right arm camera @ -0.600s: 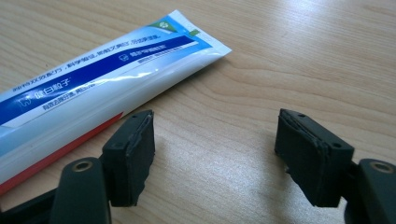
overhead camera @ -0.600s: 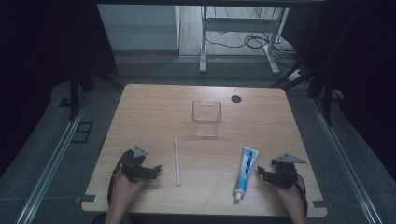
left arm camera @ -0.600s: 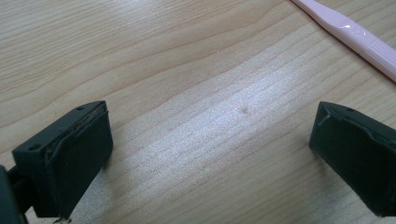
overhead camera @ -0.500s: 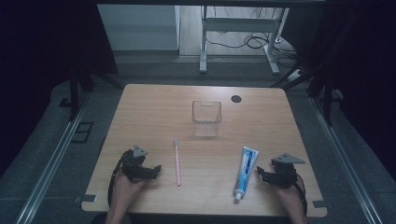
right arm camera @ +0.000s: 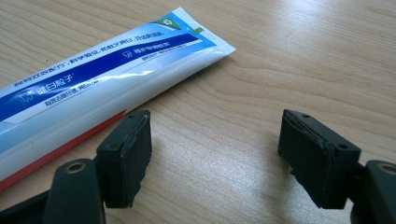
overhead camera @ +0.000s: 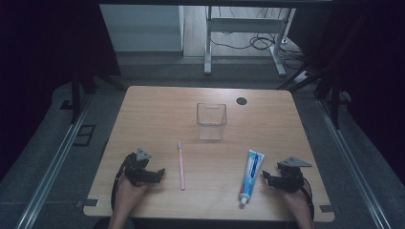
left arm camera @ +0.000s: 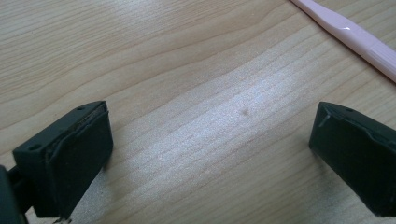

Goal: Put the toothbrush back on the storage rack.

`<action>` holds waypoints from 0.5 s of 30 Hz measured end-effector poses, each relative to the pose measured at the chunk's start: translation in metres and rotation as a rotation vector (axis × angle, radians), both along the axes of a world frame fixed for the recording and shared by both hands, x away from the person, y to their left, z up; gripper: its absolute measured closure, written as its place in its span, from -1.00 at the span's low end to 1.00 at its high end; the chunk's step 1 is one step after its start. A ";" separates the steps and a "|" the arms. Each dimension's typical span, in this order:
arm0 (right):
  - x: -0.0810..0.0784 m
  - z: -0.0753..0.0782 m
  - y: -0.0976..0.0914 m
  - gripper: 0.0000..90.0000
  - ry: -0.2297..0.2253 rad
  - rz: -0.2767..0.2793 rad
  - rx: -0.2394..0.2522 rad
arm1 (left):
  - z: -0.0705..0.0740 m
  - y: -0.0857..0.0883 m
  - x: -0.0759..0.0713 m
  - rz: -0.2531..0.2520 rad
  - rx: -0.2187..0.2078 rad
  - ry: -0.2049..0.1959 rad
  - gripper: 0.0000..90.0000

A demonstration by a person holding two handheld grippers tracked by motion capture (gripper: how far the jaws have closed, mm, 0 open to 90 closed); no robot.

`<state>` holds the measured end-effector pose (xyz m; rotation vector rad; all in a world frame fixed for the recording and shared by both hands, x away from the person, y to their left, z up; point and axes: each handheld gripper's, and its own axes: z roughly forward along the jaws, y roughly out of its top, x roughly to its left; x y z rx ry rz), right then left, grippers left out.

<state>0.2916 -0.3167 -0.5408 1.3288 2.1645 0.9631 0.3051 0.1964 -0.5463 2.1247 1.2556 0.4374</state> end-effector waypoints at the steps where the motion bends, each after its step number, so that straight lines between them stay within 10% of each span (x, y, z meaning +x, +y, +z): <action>1: 0.000 0.000 0.000 -0.42 0.000 0.000 0.000 | 0.000 0.000 0.000 0.000 0.000 0.000 -1.00; 15: 0.000 0.000 0.000 -0.44 0.001 0.005 0.001 | 0.008 -0.001 -0.002 -0.023 0.019 0.002 -0.53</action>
